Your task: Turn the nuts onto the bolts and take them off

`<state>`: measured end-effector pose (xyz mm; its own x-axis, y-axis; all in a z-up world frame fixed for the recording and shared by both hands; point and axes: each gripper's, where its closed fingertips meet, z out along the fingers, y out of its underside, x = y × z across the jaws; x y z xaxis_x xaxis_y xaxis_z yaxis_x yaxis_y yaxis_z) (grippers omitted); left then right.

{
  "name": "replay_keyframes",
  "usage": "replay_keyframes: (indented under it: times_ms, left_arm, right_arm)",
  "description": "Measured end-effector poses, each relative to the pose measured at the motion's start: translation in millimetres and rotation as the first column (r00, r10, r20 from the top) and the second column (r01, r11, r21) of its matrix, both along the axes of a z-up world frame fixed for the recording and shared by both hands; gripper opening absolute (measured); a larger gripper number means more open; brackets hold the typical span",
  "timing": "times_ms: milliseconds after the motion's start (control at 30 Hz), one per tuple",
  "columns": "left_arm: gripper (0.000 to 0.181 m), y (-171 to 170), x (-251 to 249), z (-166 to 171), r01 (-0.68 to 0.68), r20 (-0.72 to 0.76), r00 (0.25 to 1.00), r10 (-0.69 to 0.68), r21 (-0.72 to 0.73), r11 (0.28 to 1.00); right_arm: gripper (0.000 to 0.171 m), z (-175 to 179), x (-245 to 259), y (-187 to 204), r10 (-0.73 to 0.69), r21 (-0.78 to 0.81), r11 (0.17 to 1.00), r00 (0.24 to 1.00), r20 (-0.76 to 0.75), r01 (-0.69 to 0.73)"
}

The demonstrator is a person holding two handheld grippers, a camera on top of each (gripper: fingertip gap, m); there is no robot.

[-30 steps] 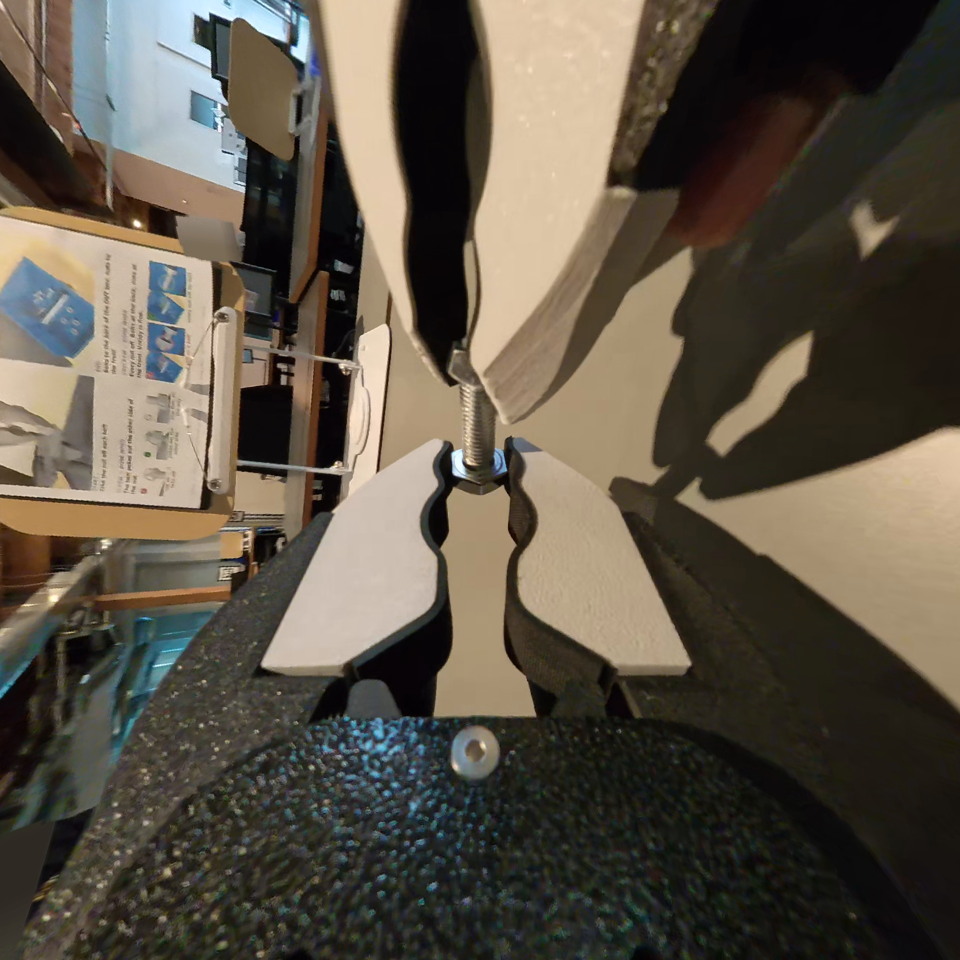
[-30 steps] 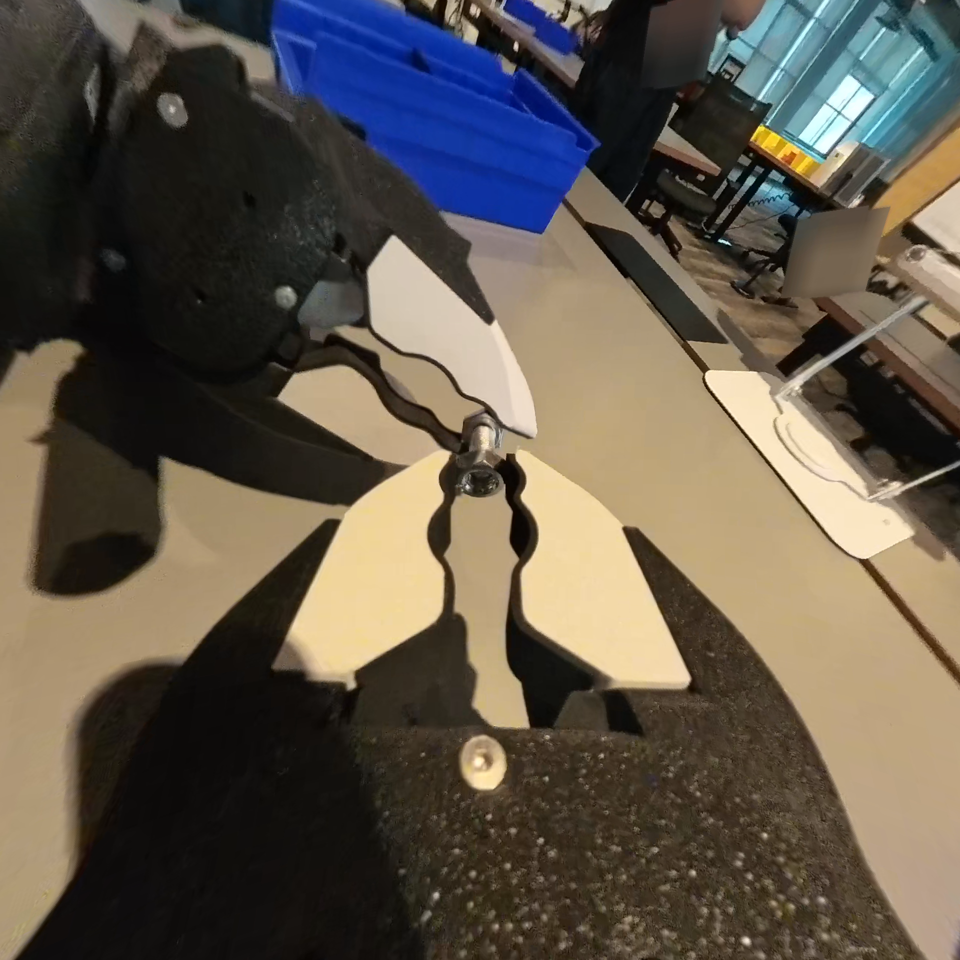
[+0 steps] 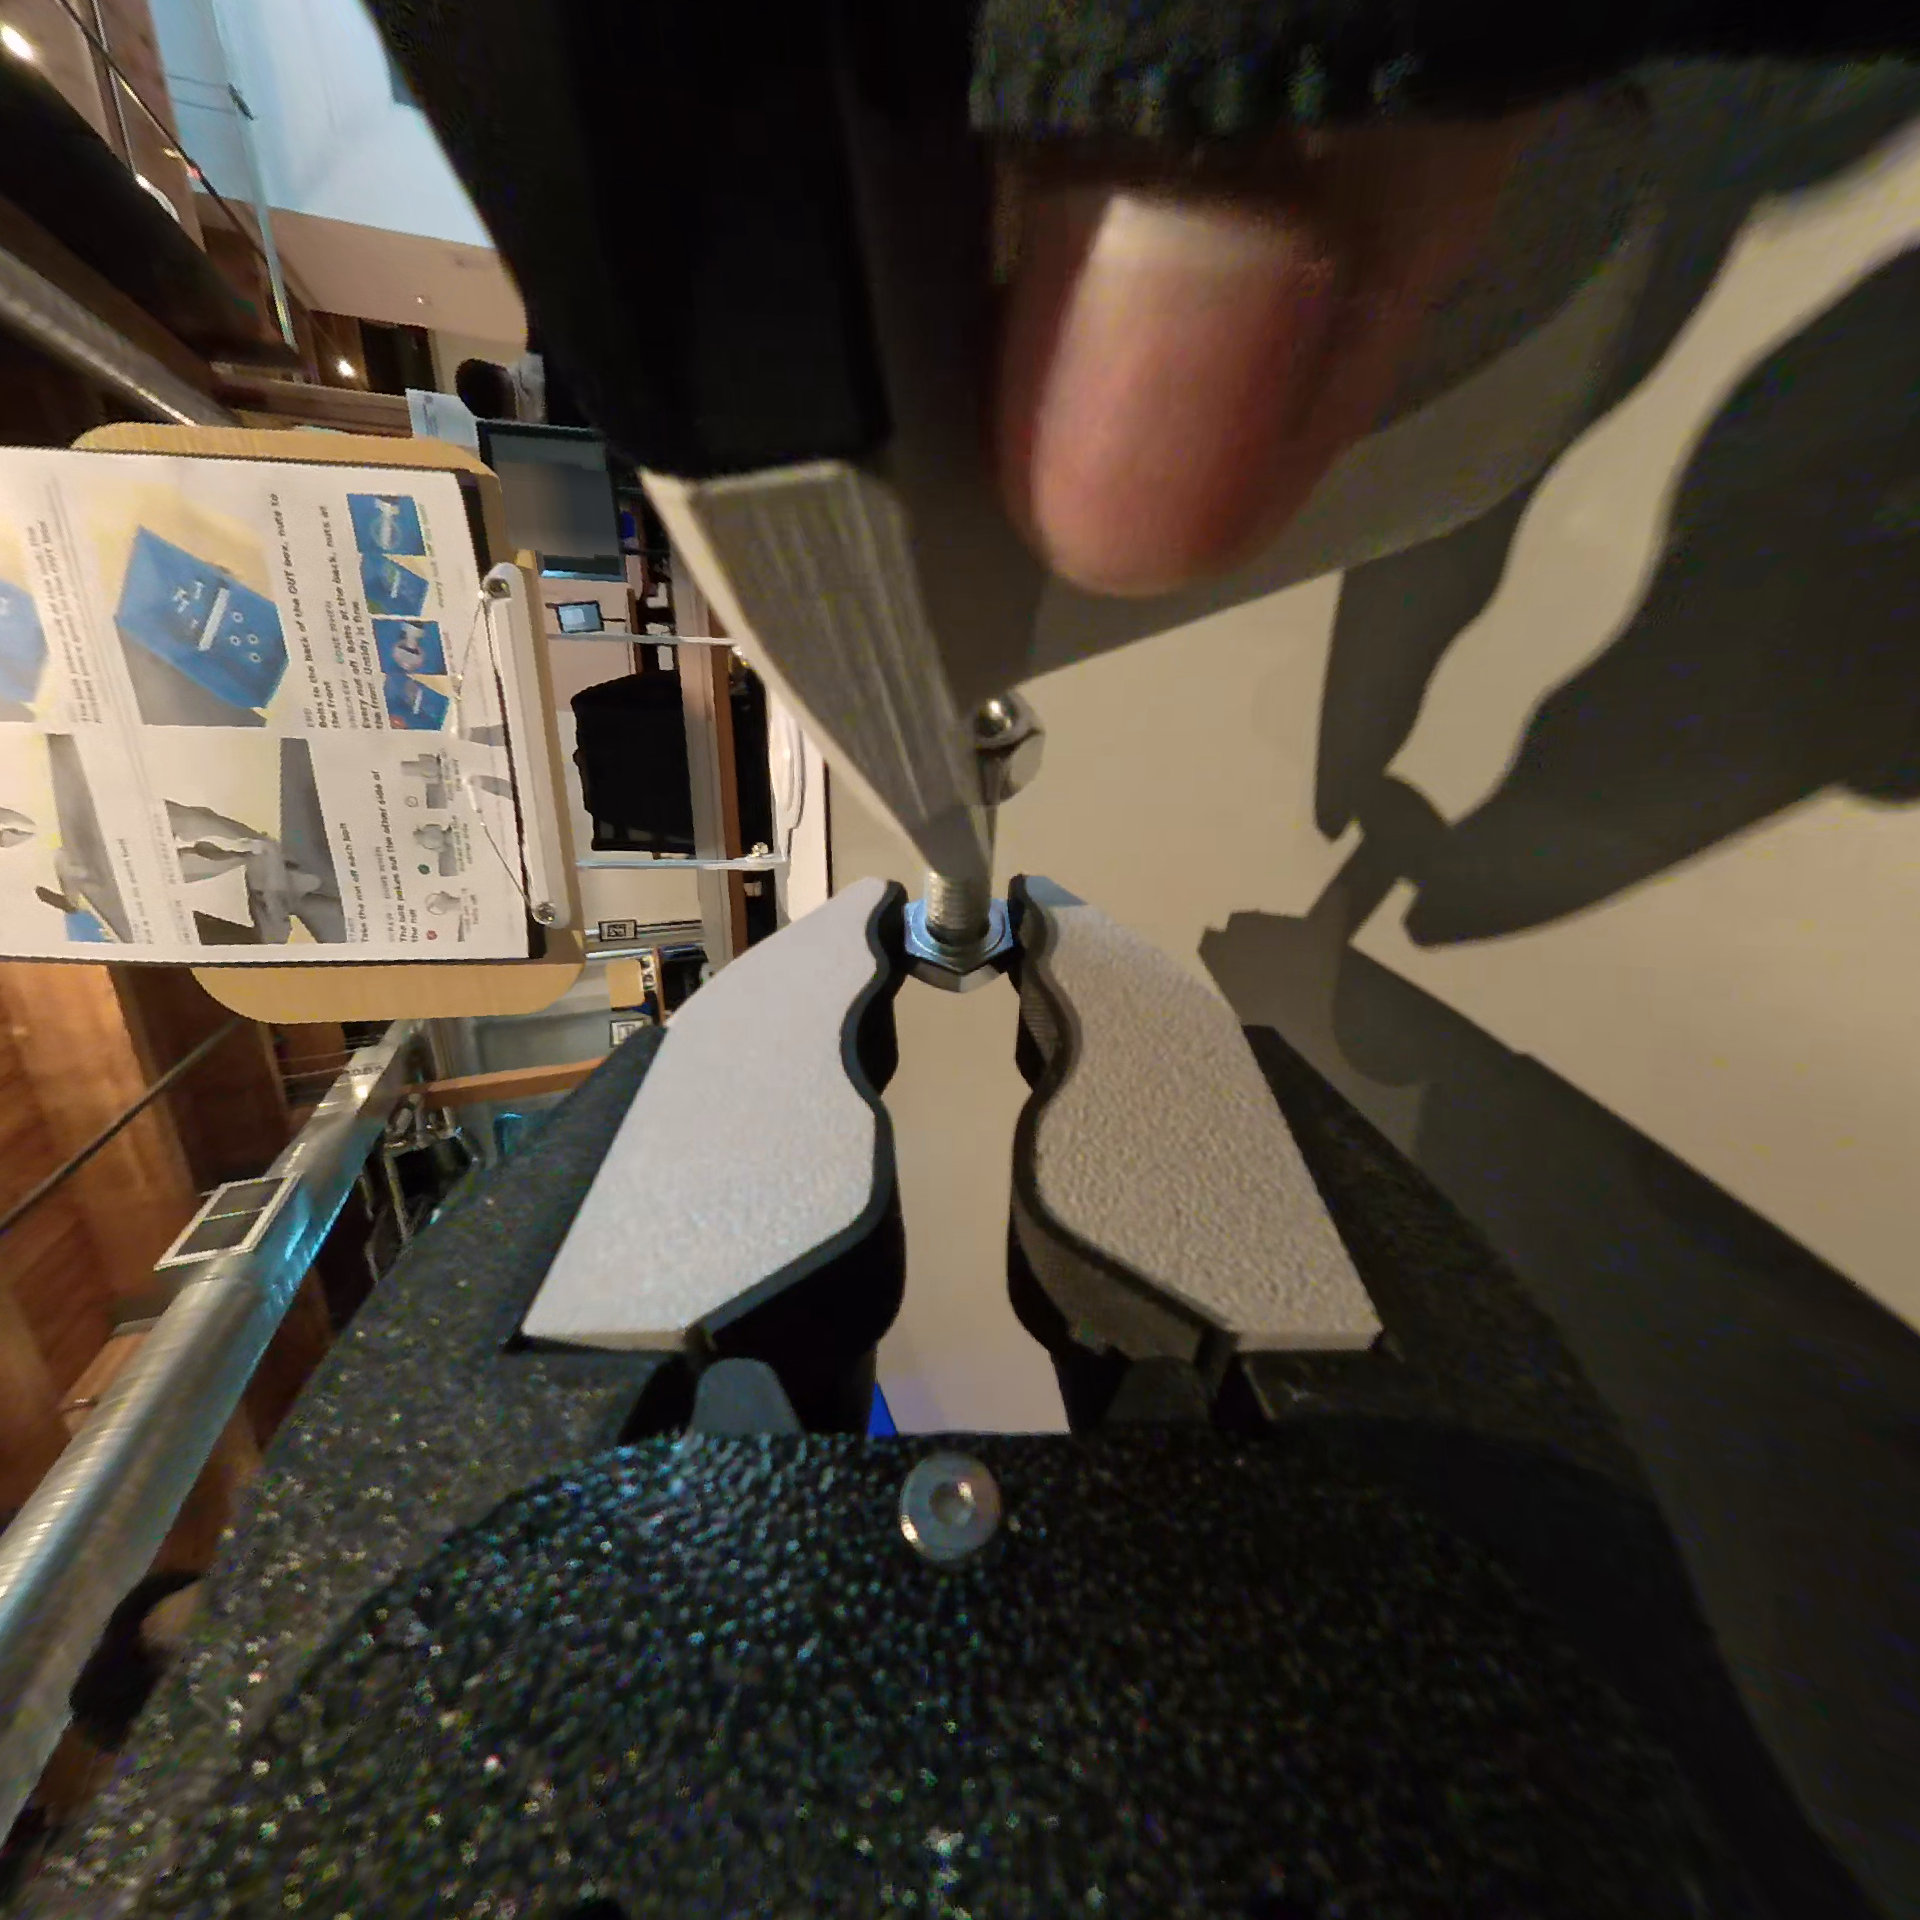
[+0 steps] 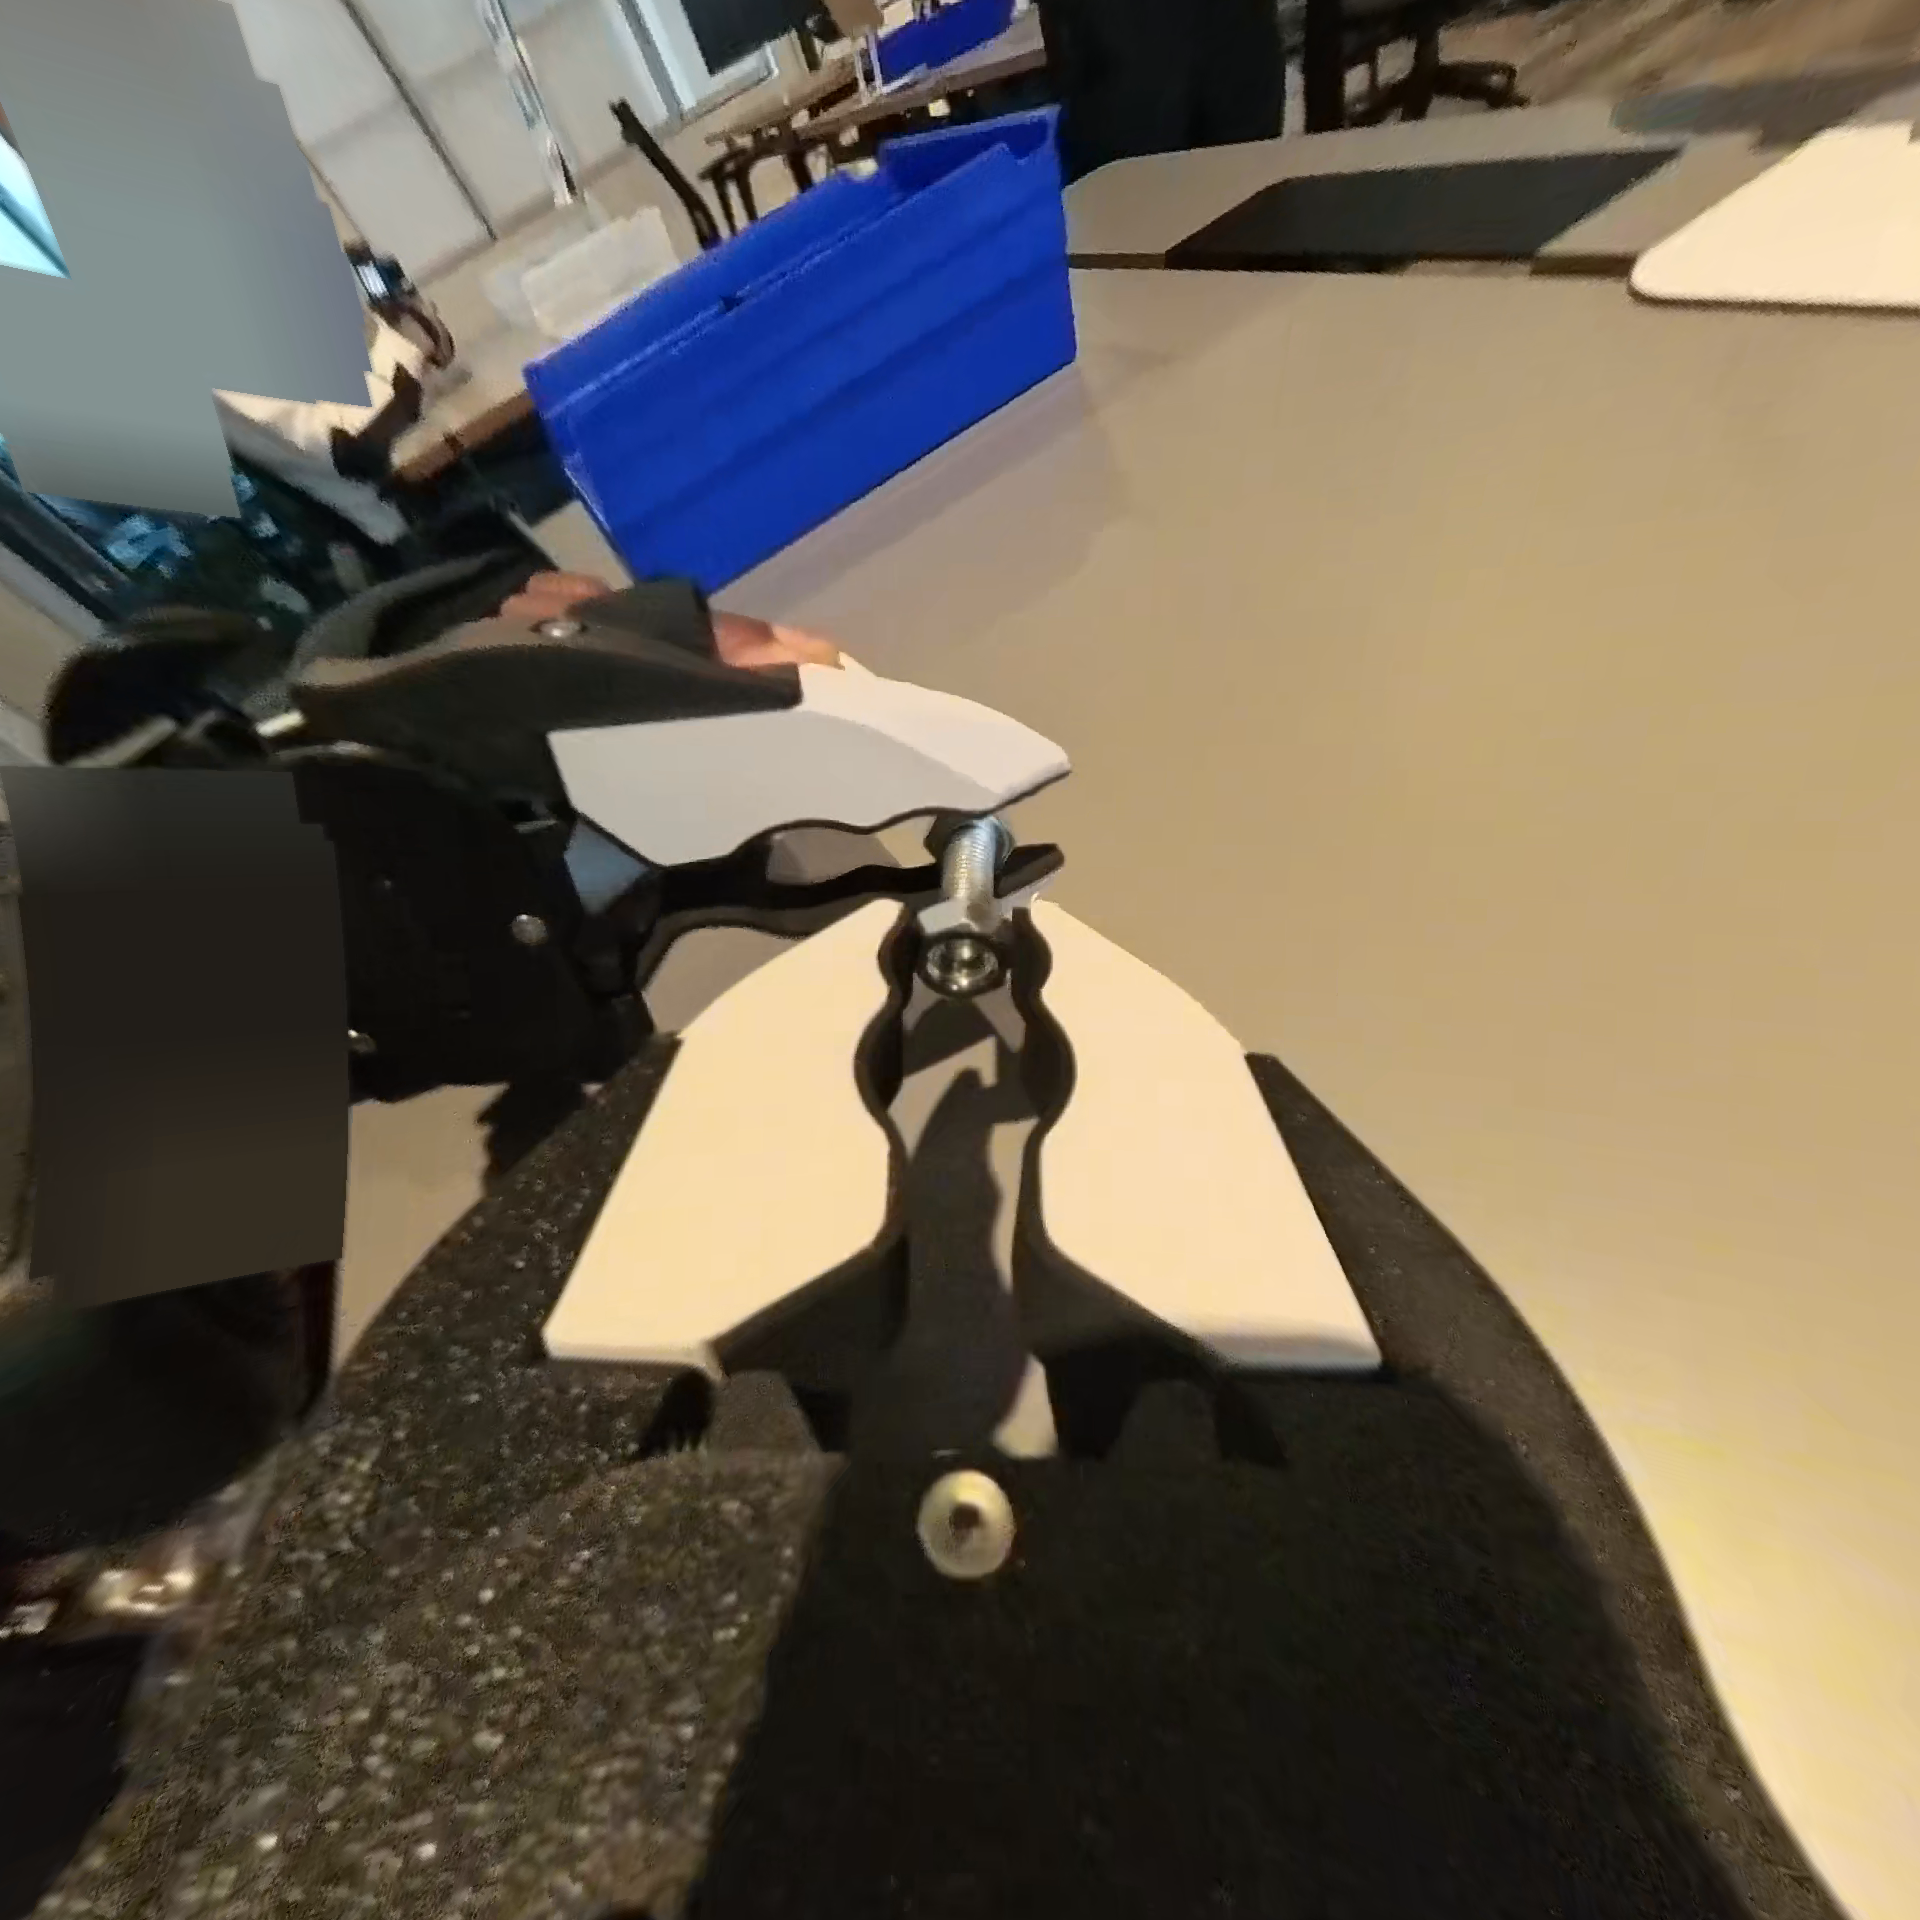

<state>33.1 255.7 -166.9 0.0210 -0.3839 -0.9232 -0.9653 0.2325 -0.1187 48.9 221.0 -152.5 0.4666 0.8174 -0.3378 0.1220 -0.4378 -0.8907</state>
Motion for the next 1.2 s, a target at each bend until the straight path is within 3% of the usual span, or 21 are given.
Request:
replay_keyframes:
  times_ms: [300, 733, 867, 1200]
  left_arm:
    - [0.019, 0, 2, -5, -0.038, 0.027, 0.999, 0.039, -0.042, 0.998]
    - [0.019, -10, 14, -31, 0.014, 0.230, 0.970, 0.084, -0.393, 0.919]
    - [0.019, -14, 18, -37, 0.069, 0.303, 0.947, 0.105, -0.512, 0.856]
    - [0.018, -23, 24, -49, 0.223, 0.430, 0.878, 0.209, -0.754, 0.618]
  right_arm:
    - [0.018, -2, 3, 3, -0.052, -0.244, 0.970, 0.990, -0.132, 0.018]
    - [0.018, -8, 4, 11, -0.060, -0.234, 0.971, 0.995, -0.080, 0.039]
    - [0.018, -9, 4, 12, -0.061, -0.237, 0.971, 0.995, -0.074, 0.042]
    - [0.018, -14, 0, 19, -0.044, -0.280, 0.959, 0.998, -0.042, 0.031]
